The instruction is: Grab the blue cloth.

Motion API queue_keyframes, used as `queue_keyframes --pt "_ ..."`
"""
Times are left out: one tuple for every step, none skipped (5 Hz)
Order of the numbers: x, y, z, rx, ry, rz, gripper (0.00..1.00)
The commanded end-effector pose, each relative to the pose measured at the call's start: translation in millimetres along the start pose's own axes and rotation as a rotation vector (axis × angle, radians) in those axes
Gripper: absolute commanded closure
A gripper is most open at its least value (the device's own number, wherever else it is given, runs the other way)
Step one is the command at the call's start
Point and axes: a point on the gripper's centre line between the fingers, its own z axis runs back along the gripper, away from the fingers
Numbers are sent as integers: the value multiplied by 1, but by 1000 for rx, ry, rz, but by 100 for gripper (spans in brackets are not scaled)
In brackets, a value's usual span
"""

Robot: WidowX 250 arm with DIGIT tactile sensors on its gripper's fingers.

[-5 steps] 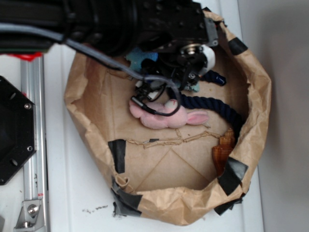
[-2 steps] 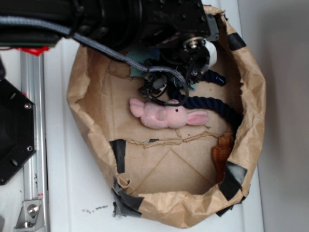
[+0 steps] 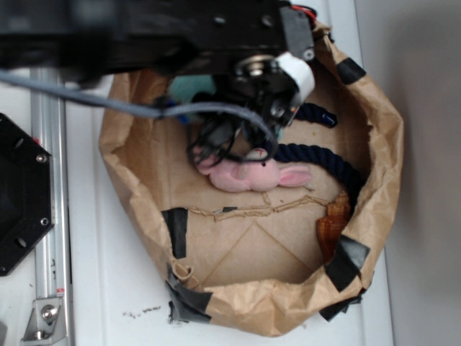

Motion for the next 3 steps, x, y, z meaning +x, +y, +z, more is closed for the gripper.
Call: queue_keyframes --pt "39 -17 97 -58 -15 348 100" --pt "37 -11 96 -63 2 493 100" --pt "40 -11 91 -48 -1 521 100"
